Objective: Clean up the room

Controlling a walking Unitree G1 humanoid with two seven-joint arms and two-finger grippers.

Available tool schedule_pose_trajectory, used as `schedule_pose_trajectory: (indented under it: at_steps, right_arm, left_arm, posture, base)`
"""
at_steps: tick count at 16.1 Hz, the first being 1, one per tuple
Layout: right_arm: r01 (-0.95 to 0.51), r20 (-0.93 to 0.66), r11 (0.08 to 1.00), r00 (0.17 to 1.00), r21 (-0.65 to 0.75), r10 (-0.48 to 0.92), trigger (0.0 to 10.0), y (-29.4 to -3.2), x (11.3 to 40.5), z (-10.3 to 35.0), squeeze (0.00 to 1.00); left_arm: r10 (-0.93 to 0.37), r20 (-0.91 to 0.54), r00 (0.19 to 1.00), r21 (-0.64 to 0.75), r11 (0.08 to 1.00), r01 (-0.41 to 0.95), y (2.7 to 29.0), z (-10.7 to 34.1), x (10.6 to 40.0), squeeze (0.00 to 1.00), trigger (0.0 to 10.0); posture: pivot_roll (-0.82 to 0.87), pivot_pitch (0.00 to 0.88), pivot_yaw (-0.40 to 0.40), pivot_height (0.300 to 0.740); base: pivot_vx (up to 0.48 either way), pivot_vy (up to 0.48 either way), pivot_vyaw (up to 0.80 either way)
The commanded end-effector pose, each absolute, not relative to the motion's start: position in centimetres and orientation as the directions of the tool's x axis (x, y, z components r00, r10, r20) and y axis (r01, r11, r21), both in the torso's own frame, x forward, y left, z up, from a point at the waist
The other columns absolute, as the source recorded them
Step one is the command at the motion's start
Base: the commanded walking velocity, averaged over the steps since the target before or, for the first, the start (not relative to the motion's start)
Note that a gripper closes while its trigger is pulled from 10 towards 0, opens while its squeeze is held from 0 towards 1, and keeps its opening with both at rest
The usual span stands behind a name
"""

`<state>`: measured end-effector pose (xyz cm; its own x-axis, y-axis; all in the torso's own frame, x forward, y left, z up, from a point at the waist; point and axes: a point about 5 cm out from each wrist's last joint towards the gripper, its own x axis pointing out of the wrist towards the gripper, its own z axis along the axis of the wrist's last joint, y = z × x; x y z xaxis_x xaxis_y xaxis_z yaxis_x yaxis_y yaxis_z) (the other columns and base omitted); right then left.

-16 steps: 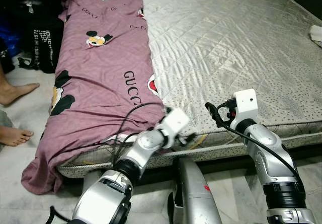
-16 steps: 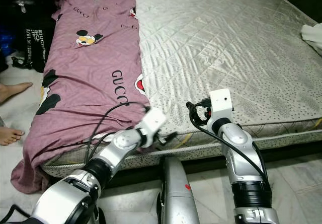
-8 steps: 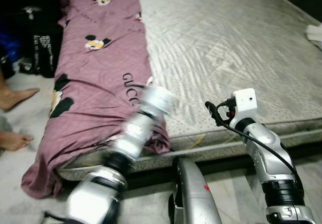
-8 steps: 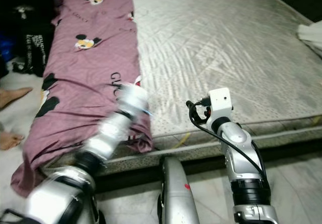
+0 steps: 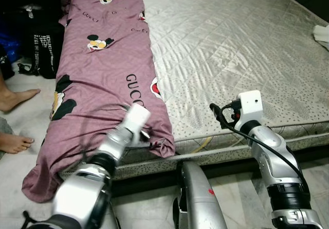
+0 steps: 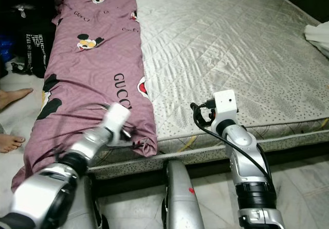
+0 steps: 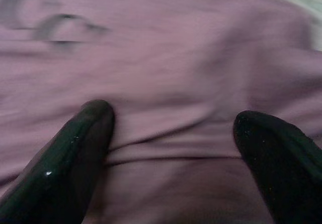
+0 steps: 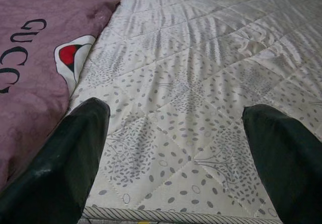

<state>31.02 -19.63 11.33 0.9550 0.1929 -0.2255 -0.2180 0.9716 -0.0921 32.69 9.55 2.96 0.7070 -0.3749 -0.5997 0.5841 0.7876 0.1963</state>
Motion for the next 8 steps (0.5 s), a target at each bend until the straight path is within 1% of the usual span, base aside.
schedule_pose_trajectory:
  at_steps: [1,2,4,5,6,7,8]
  right_arm:
    - [-0.204,-0.217,0.974,0.96,-0.099,0.179,10.0,-19.8,31.2,11.6,0.0]
    - [-0.204,-0.217,0.974,0.96,-0.098,0.179,10.0,-19.8,31.2,11.6,0.0]
    - [-0.207,-0.218,0.974,0.959,-0.098,0.182,10.0,-19.7,31.3,11.5,0.0]
    - [-0.207,-0.217,0.973,0.959,-0.097,0.183,10.0,-19.6,31.4,11.5,0.0]
    - [-0.209,-0.215,0.973,0.959,-0.096,0.184,10.0,-19.5,31.7,11.6,0.0]
    - [-0.209,-0.212,0.973,0.959,-0.095,0.185,10.0,-19.4,31.8,11.6,0.0]
    - [-0.208,-0.21,0.974,0.96,-0.095,0.184,10.0,-19.3,31.9,11.6,0.0]
  left_arm:
    - [-0.408,-0.642,0.649,0.167,0.752,0.638,8.9,2.1,31.9,0.0,10.0]
    - [-0.465,-0.663,0.586,0.138,0.694,0.706,7.5,1.4,30.8,0.0,10.0]
    - [-0.521,-0.681,0.514,0.094,0.634,0.768,6.0,0.5,29.5,0.0,10.0]
    - [-0.531,-0.682,0.502,0.101,0.611,0.785,5.8,0.4,29.2,0.0,10.0]
    - [-0.509,-0.678,0.53,0.124,0.632,0.765,6.2,0.7,29.6,0.0,10.0]
    - [-0.517,-0.672,0.531,0.099,0.648,0.755,6.4,0.9,29.9,0.0,10.0]
    - [-0.525,-0.669,0.526,0.112,0.628,0.77,6.4,1.2,30.0,0.0,10.0]
  posture:
    - [-0.27,0.033,-0.051,0.546]
    - [-0.27,0.032,-0.052,0.546]
    - [-0.26,0.028,-0.051,0.546]
    - [-0.26,0.024,-0.05,0.546]
    - [-0.25,0.02,-0.049,0.546]
    - [-0.25,0.016,-0.047,0.546]
    - [-0.25,0.011,-0.046,0.546]
  base:
    - [0.0,0.0,0.0]
    - [0.0,0.0,0.0]
    - [0.0,0.0,0.0]
    - [0.0,0.0,0.0]
    - [0.0,0.0,0.0]
    - [0.0,0.0,0.0]
    - [0.0,0.0,0.0]
